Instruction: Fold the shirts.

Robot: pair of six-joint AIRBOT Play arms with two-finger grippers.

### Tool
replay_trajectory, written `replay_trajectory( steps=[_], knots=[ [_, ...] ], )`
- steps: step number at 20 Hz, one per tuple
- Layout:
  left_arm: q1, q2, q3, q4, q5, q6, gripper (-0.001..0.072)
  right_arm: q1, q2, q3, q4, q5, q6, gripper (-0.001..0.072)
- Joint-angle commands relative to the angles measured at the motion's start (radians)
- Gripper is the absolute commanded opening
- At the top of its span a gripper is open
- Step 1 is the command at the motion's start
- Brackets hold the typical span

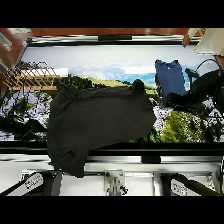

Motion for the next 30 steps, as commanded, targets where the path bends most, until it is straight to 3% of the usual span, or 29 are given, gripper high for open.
replay_trajectory(
  steps=[1, 8, 16, 17, 18, 19, 20, 21, 23, 25, 30],
  knots=[
    [0.034, 0.089, -0.157, 0.081, 0.034, 0.012, 0.0706, -0.053, 0.003, -0.109, 0.072, 0.012, -0.140, 0.0510],
    [0.027, 0.090, -0.233, 0.228, -0.027, -0.020, 0.0706, -0.055, 0.003, -0.142, 0.075, 0.062, -0.190, 0.0510],
    [0.027, 0.091, -0.387, 0.135, 0.083, -0.039, 0.0706, -0.055, 0.001, -0.142, 0.076, 0.050, -0.181, 0.0511],
    [0.027, 0.092, -0.388, 0.117, 0.097, -0.036, 0.0705, -0.055, -0.004, -0.143, 0.076, 0.035, -0.181, 0.0519],
    [0.027, 0.092, -0.388, 0.093, 0.112, -0.036, 0.0704, -0.055, -0.016, -0.150, 0.077, 0.014, -0.181, 0.0639],
    [0.027, 0.092, -0.387, 0.075, 0.116, -0.028, 0.0704, -0.055, -0.033, -0.162, 0.083, -0.003, -0.180, 0.0640],
    [0.027, 0.092, -0.387, 0.072, 0.116, -0.028, 0.0694, -0.055, -0.054, -0.180, 0.097, -0.008, -0.180, 0.0640],
    [0.027, 0.092, -0.387, 0.072, 0.116, -0.028, 0.0594, -0.055, -0.075, -0.200, 0.117, 0.000, -0.178, 0.0640],
    [0.027, 0.092, -0.387, 0.072, 0.117, -0.028, 0.0569, -0.052, -0.122, -0.235, 0.171, 0.022, -0.177, 0.0640],
    [0.027, 0.092, -0.387, 0.072, 0.117, -0.028, 0.0477, -0.038, -0.168, -0.245, 0.196, 0.027, -0.175, 0.0640],
    [0.027, 0.092, -0.383, 0.062, 0.124, -0.019, 0.0455, 0.047, -0.229, -0.245, 0.195, 0.105, -0.169, 0.0640]
  ],
)
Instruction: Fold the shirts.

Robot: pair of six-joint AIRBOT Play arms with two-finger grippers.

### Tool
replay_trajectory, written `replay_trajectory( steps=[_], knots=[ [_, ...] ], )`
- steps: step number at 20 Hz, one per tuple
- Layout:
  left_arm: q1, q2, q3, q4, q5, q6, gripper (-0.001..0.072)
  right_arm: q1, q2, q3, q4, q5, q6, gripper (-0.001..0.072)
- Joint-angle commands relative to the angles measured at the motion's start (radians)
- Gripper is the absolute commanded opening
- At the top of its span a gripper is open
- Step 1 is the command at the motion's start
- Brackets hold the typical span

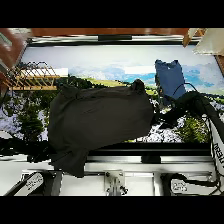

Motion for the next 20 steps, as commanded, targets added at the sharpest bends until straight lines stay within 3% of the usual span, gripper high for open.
replay_trajectory(
  steps=[1, 4, 5, 8, 9, 11, 12, 16, 20],
  knots=[
    [0.000, 0.000, 0.001, -0.002, 0.006, 0.006, 0.0385, 0.054, -0.043, -0.005, 0.010, 0.080, 0.023, 0.0640],
    [0.001, 0.000, 0.002, -0.010, 0.003, 0.024, 0.0096, 0.074, -0.066, -0.005, 0.009, 0.140, 0.069, 0.0638],
    [0.001, 0.000, 0.006, -0.029, 0.000, 0.061, 0.0043, 0.081, -0.073, -0.005, 0.008, 0.150, 0.078, 0.0638],
    [0.001, 0.002, 0.046, -0.040, 0.001, 0.082, 0.0042, 0.116, -0.098, -0.005, 0.005, 0.195, 0.116, 0.0638],
    [0.000, 0.005, 0.064, -0.040, 0.001, 0.082, 0.0042, 0.127, -0.109, -0.005, 0.005, 0.206, 0.123, 0.0575],
    [0.000, 0.023, 0.102, -0.042, 0.001, 0.082, 0.0042, 0.142, -0.114, -0.005, 0.001, 0.224, 0.131, 0.0167],
    [0.001, 0.039, 0.124, -0.049, 0.000, 0.096, 0.0042, 0.144, -0.113, 0.001, 0.005, 0.222, 0.130, 0.0078],
    [0.000, 0.156, 0.273, -0.120, 0.001, 0.126, 0.0042, 0.144, -0.027, 0.100, 0.005, 0.206, 0.076, 0.0076],
    [0.001, 0.333, 0.633, -0.340, 0.106, 0.146, 0.0042, 0.144, 0.210, 0.376, 0.005, 0.213, -0.040, 0.0076]
  ],
)
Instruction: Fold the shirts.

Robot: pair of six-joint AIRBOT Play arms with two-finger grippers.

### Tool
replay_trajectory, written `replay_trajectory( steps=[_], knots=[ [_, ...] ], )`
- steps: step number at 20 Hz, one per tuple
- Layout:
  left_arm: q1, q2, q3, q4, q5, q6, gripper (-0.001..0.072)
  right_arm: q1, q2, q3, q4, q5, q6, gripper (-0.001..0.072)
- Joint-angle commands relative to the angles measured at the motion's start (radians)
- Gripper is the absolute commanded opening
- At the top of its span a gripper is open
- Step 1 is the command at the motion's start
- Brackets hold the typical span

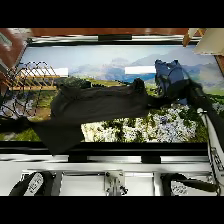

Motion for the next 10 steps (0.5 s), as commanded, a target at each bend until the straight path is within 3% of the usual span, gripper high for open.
replay_trajectory(
  steps=[1, 3, 7, 10],
  knots=[
    [0.001, 0.147, 0.329, -0.211, 0.143, 0.018, 0.0042, 0.000, 0.204, 0.257, 0.008, 0.025, -0.082, 0.0076],
    [0.001, 0.219, 0.554, -0.297, 0.296, 0.018, 0.0042, 0.000, 0.337, 0.439, -0.001, 0.102, -0.094, 0.0076],
    [0.001, 0.315, 0.852, -0.276, 0.581, 0.018, 0.0042, 0.000, 0.567, 0.621, -0.026, 0.231, -0.106, 0.0076],
    [0.001, 0.346, 0.889, -0.149, 0.574, -0.032, 0.0042, 0.000, 0.689, 0.631, -0.125, 0.178, -0.035, 0.0076]
  ],
)
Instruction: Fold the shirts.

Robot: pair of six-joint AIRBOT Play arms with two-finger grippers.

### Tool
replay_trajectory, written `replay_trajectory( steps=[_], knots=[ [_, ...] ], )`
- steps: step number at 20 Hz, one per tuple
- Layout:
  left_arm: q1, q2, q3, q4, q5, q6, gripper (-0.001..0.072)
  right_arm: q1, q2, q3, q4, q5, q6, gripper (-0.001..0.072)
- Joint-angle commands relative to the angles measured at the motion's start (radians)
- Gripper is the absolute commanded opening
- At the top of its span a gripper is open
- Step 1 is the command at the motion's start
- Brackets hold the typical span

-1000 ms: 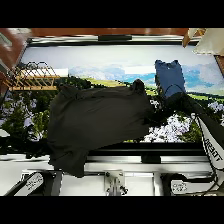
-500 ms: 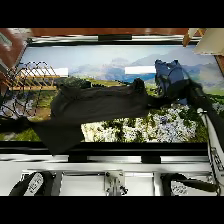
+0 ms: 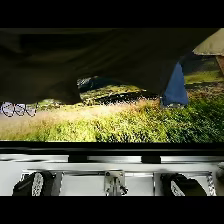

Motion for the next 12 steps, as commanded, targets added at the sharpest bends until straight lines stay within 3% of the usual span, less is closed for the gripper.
replay_trajectory(
  steps=[1, 3, 6, 9, 12],
  knots=[
    [0.001, 0.038, 0.093, 0.138, 0.032, -0.092, 0.0042, 0.001, 0.142, 0.056, -0.132, -0.067, 0.081, 0.0076],
    [0.001, 0.026, 0.065, 0.190, -0.057, -0.129, 0.0042, 0.001, 0.142, 0.054, -0.203, -0.253, 0.114, 0.0077],
    [0.000, 0.007, -0.043, 0.188, -0.041, -0.088, 0.0042, 0.001, 0.059, 0.054, -0.237, -0.492, 0.134, 0.0077],
    [0.000, -0.061, -0.148, 0.138, -0.048, -0.039, 0.0042, 0.001, -0.104, 0.054, -0.237, -0.578, 0.198, 0.0077],
    [-0.001, -0.186, -0.251, 0.013, -0.054, 0.053, 0.0042, 0.001, -0.325, 0.015, -0.245, -0.548, 0.238, 0.0076]
  ],
)
